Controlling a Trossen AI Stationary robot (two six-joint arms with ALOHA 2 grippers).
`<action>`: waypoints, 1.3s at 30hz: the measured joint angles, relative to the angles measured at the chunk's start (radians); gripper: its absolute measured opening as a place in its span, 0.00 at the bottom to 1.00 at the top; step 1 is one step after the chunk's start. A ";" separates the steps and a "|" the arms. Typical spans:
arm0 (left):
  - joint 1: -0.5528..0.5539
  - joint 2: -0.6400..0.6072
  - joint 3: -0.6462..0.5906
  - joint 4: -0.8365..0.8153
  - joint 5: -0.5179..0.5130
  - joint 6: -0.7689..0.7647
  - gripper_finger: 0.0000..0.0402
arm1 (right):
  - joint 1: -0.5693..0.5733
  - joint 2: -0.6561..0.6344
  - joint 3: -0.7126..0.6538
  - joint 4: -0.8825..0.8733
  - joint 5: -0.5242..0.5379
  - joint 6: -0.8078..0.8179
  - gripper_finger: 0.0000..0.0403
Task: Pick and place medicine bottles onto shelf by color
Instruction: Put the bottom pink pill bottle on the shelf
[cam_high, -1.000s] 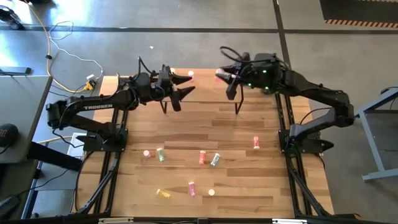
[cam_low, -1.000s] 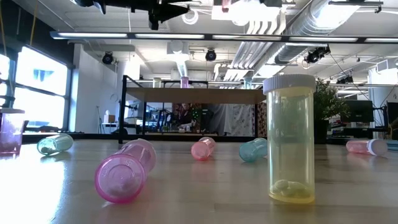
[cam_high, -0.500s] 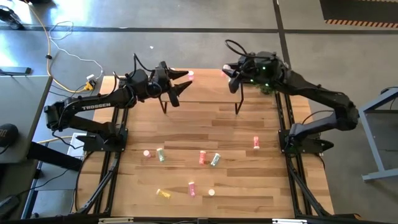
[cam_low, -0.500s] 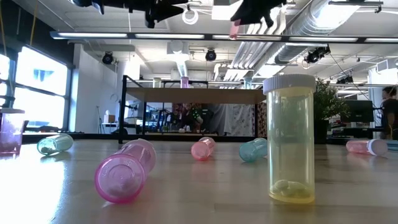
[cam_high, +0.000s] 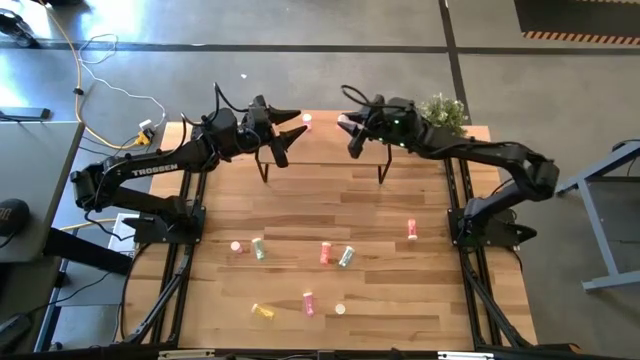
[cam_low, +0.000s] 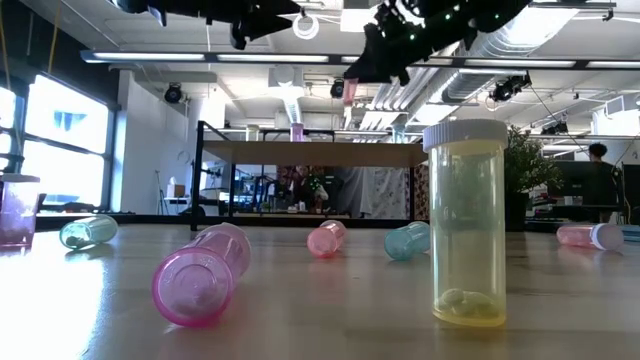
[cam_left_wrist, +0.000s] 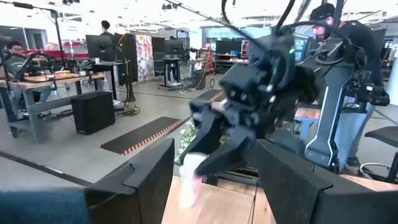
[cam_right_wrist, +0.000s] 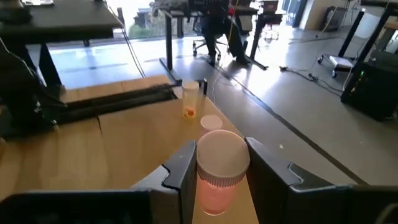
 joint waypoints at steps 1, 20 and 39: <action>0.000 0.000 0.000 -0.002 0.000 0.000 0.53 | -0.003 0.017 0.002 0.010 0.003 -0.005 0.26; 0.000 0.000 0.000 -0.027 0.000 0.000 0.53 | -0.026 0.173 0.004 0.051 0.087 -0.087 0.26; 0.000 0.000 0.000 -0.027 0.000 0.000 0.53 | -0.057 0.184 0.005 0.020 0.060 -0.092 0.26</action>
